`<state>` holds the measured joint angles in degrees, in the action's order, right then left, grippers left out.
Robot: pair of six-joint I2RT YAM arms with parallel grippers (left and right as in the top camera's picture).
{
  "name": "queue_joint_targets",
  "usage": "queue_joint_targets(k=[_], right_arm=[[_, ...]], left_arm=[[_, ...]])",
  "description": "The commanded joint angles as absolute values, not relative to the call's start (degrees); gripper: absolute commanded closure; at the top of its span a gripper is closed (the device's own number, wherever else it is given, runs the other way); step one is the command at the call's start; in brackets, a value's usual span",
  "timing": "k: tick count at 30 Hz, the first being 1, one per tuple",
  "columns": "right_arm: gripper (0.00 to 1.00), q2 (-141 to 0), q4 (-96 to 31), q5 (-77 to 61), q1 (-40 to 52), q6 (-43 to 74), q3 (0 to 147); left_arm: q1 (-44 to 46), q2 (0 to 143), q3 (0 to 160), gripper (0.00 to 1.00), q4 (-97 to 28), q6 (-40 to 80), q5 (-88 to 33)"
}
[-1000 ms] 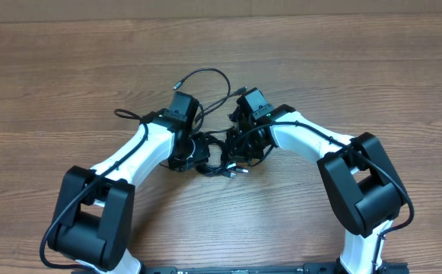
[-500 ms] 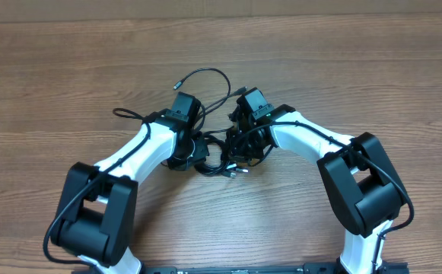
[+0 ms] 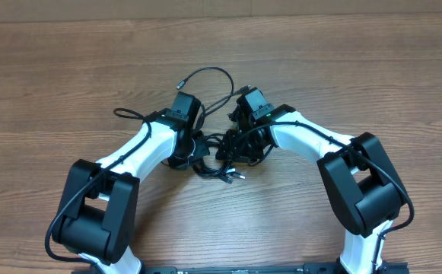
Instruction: Untangle cables
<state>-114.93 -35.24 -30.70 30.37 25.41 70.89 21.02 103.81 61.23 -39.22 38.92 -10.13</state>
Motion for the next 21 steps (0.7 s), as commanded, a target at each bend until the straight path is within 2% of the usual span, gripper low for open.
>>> queue_joint_targets(k=[1, 5, 8, 15, 21], right_arm=[[0.64, -115.55, -35.03, -31.05, 30.30, 25.23, 70.46], [0.80, -115.55, -35.00, -31.07, 30.30, 25.21, 70.46], [0.87, -115.55, -35.03, -31.07, 30.30, 25.23, 70.46], [0.96, -115.55, -35.00, -31.07, 30.30, 25.23, 70.46], [0.96, -115.55, -35.03, -31.07, 30.30, 25.21, 70.46]], left_arm=[[20.86, 102.63, 62.63, 0.96, -40.32, 36.58, -11.86], [20.49, 98.89, 63.20, 0.96, -40.49, 36.38, -11.92], [20.49, 96.29, 63.20, 0.96, -40.62, 36.38, -12.05], [20.49, 91.61, 63.20, 0.96, -40.38, 36.40, -14.39], [20.32, 89.89, 63.99, 0.96, -39.64, 36.45, -16.40]])
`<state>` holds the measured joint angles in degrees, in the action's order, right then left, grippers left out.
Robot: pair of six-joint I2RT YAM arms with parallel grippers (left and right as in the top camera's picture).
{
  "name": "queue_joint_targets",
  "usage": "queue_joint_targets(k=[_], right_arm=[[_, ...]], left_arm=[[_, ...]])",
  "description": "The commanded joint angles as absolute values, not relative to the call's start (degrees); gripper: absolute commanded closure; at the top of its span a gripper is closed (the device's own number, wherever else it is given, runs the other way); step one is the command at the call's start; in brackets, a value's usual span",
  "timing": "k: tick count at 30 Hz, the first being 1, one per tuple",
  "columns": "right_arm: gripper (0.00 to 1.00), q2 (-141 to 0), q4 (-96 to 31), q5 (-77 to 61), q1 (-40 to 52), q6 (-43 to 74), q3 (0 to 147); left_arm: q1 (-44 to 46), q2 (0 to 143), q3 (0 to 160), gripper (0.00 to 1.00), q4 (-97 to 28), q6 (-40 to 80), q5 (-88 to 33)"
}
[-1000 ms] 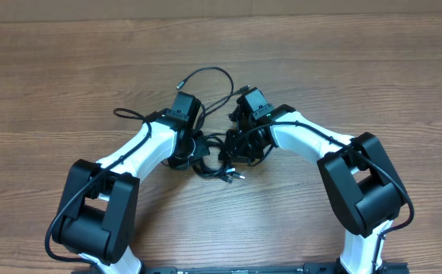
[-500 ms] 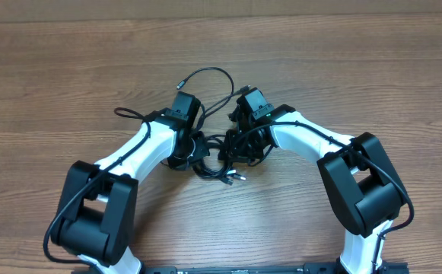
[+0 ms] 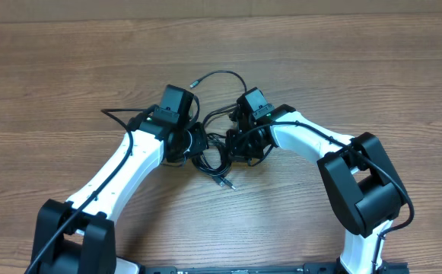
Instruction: Untangle cables
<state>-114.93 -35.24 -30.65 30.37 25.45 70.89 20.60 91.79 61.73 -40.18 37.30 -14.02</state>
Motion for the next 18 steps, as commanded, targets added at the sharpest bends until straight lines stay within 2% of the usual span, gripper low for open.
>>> queue_joint_targets(k=[1, 14, 15, 16, 18], right_arm=[[0.96, -115.55, -35.00, -31.07, 30.30, 25.23, 70.46], [0.96, -115.55, -35.00, -31.05, 30.30, 25.23, 70.46], [0.96, -115.55, -35.00, -31.05, 30.30, 25.23, 70.46], [0.92, -115.55, -35.00, -31.07, 30.30, 25.23, 70.46], [0.89, -115.55, -34.98, -31.07, 30.30, 25.23, 70.46]], left_arm=[[20.16, 89.86, 64.14, 0.96, -39.53, 36.45, -16.49], [13.61, 89.91, 64.55, 0.96, -42.98, 36.58, -20.32], [13.69, 90.08, 64.53, 0.93, -44.18, 36.60, -19.68], [14.15, 90.43, 64.51, 0.85, -45.56, 36.62, -18.59], [14.87, 91.02, 64.34, 0.75, -46.33, 36.62, -16.97]])
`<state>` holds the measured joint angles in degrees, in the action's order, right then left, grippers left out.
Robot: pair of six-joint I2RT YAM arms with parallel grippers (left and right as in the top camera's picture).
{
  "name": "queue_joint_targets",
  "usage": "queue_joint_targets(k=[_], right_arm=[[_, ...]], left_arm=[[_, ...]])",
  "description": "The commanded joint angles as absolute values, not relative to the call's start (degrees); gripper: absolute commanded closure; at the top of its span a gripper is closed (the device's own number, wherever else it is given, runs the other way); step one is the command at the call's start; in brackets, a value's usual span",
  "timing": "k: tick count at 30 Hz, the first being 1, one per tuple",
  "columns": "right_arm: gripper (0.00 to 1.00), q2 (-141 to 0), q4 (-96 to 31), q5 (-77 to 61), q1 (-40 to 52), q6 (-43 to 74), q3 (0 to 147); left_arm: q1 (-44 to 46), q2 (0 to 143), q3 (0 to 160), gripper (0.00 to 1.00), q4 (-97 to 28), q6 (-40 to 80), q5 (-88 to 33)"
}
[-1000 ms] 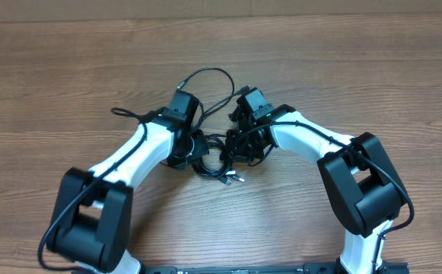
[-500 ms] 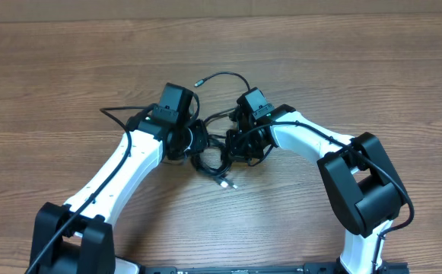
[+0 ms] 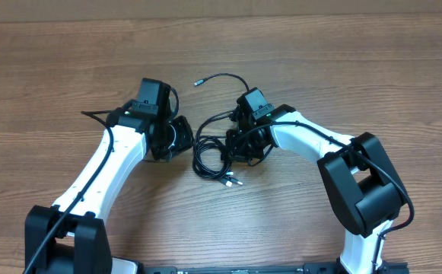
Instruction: Untangle cables
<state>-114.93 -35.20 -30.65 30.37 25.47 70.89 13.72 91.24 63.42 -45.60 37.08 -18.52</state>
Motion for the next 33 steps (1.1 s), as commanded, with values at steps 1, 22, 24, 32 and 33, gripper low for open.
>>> queue_joint_targets(k=[1, 22, 24, 32, 33], right_arm=[[0.87, -115.55, -34.98, -31.07, 30.30, 25.23, 70.46], [0.84, -115.55, -34.98, -31.07, 30.30, 25.23, 70.46], [0.84, -115.55, -34.98, -31.07, 30.30, 25.26, 70.46], [0.84, -115.55, -35.00, -31.07, 30.30, 25.23, 70.46], [0.84, -115.55, -35.00, -31.07, 30.30, 25.23, 70.46]], left_arm=[[15.46, 91.46, 64.05, 0.64, -46.30, 36.64, -15.97], [18.74, 106.24, 63.68, 0.73, -42.13, 39.38, -14.37], [18.83, 106.91, 63.68, 0.74, -41.56, 39.40, -14.39], [18.85, 108.20, 63.68, 0.96, -41.76, 37.78, -14.66], [18.83, 108.07, 63.68, 0.96, -41.74, 37.63, -14.85]])
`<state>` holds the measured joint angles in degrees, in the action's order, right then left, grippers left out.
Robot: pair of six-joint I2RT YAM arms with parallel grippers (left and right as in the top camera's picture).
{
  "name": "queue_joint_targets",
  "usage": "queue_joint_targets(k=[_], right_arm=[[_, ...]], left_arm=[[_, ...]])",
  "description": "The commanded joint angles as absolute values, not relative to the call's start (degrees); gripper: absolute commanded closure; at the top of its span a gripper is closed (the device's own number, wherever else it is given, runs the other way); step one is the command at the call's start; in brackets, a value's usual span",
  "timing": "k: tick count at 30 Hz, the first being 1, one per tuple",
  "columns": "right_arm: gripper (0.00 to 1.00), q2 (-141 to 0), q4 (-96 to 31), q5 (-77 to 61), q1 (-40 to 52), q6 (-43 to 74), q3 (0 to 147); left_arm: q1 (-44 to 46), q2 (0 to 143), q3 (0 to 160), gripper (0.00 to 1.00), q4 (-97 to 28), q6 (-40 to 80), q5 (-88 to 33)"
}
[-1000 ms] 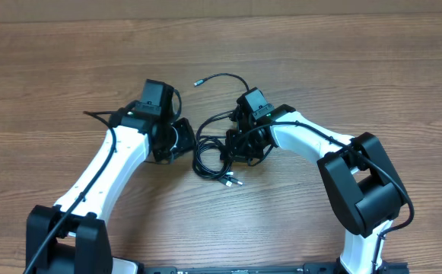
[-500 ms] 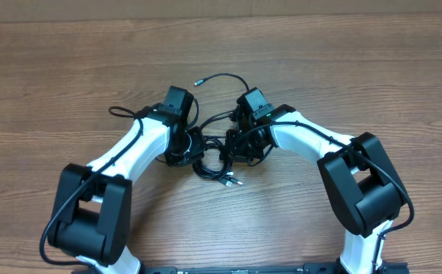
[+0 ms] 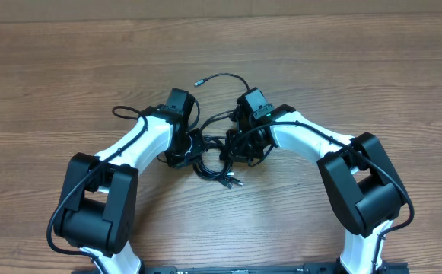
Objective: Untangle cables
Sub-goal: 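Pull the left gripper leftward, drawing a cable out of the bundle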
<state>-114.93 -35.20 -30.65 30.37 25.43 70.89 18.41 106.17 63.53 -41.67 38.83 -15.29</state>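
Note:
A tangle of black cables (image 3: 215, 158) lies on the wooden table between my two grippers. One strand arcs back to a silver-tipped plug (image 3: 198, 80); another plug (image 3: 234, 181) pokes out at the front. My left gripper (image 3: 193, 147) is down at the tangle's left side. The right gripper (image 3: 236, 144) is down at its right side. The wrists cover the fingers of both, so their jaws and any grip on the cables are hidden.
The wooden table (image 3: 357, 68) stretches around the tangle on all sides. The white arms reach in from the front edge, left arm (image 3: 133, 148) and right arm (image 3: 312, 141). A thin black arm lead (image 3: 125, 110) loops beside the left wrist.
My left gripper was apart from the tangle, off to its left, and is now back against the tangle's left side. The right gripper and the cables look unchanged.
Both grippers were at the tangle at first. Then the left gripper stood a little further left, and after that clear of the cables, which stayed by the right gripper with the silver-tipped end shifted right. Now the left gripper is at the tangle again.

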Motion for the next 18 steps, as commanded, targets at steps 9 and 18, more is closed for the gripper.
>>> queue_joint_targets(k=[9, 18], right_arm=[[0.63, -115.55, -36.34, -33.19, 30.24, 25.26, 70.46], [0.51, -115.55, -39.09, -36.01, 30.55, 26.50, 70.46]], left_arm=[[18.61, 99.09, 63.70, 0.96, -41.67, 37.23, -14.35], [18.61, 91.85, 63.70, 0.96, -40.64, 37.26, -14.46]])
